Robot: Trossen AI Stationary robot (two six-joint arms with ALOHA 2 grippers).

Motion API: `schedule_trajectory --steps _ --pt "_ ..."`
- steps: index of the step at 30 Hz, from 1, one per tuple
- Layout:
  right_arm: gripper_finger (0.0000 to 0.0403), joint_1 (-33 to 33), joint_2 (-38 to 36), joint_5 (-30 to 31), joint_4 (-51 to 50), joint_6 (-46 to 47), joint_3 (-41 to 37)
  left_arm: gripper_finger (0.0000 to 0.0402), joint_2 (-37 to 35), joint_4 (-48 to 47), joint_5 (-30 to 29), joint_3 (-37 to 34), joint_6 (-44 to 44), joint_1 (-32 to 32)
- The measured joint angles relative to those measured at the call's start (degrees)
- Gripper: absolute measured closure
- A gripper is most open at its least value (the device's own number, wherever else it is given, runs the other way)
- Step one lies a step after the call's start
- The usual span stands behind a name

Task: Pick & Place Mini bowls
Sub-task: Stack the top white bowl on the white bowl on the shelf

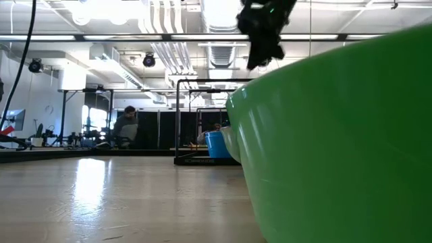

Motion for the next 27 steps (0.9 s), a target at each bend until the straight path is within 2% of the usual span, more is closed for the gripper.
schedule_trajectory --steps 5,8,13,19,22,27 --pt "0.0394 0.3 -7.3 3.7 -2.7 2.6 -1.4 0.0323 0.0 0.0 2.4 -0.3 1.1 0.0" --pt "0.0394 0.5 -11.6 4.6 -2.7 4.5 -3.4 0.0323 0.0 0.2 7.0 -2.0 4.4 -0.4" --pt "0.0394 1.2 -17.0 4.8 -2.8 5.9 -7.2 0.0323 0.1 3.1 16.0 -6.4 4.9 -1.6" --pt "0.0394 2.0 -22.8 4.7 -2.8 5.9 -9.7 0.0323 0.2 5.5 17.0 -12.8 5.2 -5.1" --pt "0.0394 2.0 -25.4 4.7 -2.6 5.9 -10.8 0.0323 0.2 10.0 17.2 -16.4 3.9 -7.2" --pt "0.0394 2.0 -28.8 4.6 -2.5 5.5 -12.8 0.0323 0.2 18.9 18.5 -23.0 -3.8 -10.8"
